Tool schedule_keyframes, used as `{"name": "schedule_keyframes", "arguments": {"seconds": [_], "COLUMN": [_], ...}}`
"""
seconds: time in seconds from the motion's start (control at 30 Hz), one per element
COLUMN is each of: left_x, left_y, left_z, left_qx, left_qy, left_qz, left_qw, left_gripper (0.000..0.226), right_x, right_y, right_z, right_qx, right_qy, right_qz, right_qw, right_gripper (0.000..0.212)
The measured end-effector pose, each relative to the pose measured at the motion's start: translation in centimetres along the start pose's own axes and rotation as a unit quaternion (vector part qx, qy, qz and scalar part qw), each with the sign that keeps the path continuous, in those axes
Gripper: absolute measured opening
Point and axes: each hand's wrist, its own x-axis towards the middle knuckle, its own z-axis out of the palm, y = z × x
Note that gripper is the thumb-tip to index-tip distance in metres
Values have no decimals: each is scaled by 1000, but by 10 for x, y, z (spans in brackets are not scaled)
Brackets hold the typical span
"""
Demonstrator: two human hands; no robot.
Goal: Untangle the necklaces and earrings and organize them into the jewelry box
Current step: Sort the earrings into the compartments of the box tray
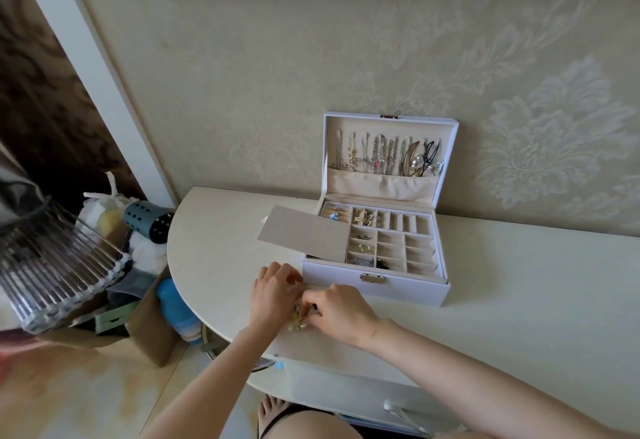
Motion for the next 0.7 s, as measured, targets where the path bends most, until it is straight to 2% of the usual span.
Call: {"name": "schedule_keyframes", "arguments": {"seconds": [0.13,0.23,0.33,0.37,0.43,0.5,0.6,0.7], "left_x": [3,-1,-10,-13,-16,-11,7,30], "left_y": [7,12,14,17,31,53,90,122], "left_z": [-6,-10,-11,-13,-16,-17,-13,-2], "left_qx": [13,-14,-108,-138,-164,-160,-138,-89], "left_qy": [-40,-34,30,65,145,193,160,118], "left_qz": [-19,-31,-23,-12,42,111,144,159], "left_qw": [999,999,993,988,975,962,967,976], "left_gripper": [16,10,22,21,17,13,8,11], "right_x": [3,-1,-9,-12,-19,-22,-19,-12], "right_y": [-1,-1,5,9,20,35,64,87], "right_z": [0,-1,-14,-21,-38,-58,-85,-99], "right_qx": [16,32,99,125,190,244,198,167], "right_qy": [-27,-19,39,66,130,209,284,278], "right_qz": [18,25,70,92,134,178,254,315], "right_qw": [999,999,992,986,964,930,903,892], "right_gripper": [16,11,4,11,17,13,10,13]}}
